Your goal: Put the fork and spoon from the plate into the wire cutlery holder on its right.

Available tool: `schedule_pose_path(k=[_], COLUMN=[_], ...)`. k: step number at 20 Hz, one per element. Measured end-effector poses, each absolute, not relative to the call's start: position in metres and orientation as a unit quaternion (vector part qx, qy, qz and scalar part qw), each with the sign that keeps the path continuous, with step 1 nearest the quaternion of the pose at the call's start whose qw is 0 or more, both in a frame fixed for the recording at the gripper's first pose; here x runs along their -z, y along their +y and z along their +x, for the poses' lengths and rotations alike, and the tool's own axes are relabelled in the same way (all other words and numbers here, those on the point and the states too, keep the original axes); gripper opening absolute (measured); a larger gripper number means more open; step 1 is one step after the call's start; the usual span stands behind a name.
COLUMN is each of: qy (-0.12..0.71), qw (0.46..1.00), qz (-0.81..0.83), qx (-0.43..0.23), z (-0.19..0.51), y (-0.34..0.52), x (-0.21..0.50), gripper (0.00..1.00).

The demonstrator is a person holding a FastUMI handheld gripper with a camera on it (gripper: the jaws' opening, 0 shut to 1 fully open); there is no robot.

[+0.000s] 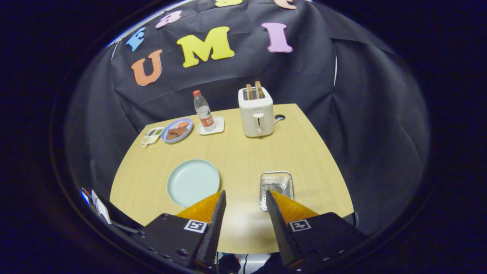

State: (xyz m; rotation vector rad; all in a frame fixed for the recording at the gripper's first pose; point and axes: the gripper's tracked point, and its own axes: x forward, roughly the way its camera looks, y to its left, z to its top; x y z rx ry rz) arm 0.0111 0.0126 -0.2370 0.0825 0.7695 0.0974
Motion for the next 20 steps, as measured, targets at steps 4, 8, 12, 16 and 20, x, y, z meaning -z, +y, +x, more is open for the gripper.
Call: schedule_pose_path(k=[4,8,12,16,20], qy=[0.323,0.252,0.136,0.070,0.025], qw=[0.945,0.965,0.988,0.994,0.997], qz=[0.031,0.037,0.007,0.010,0.004], qx=[-0.045,-0.068,-0.078,-0.088,-0.072], z=[0.016,0.011,0.003,-0.018,-0.025], y=[0.047,0.088,0.106,0.118,0.105], x=[0.189,0.120,0.037,-0.018,-0.054], gripper=[0.85,0.87,0.98,0.98,0.98])
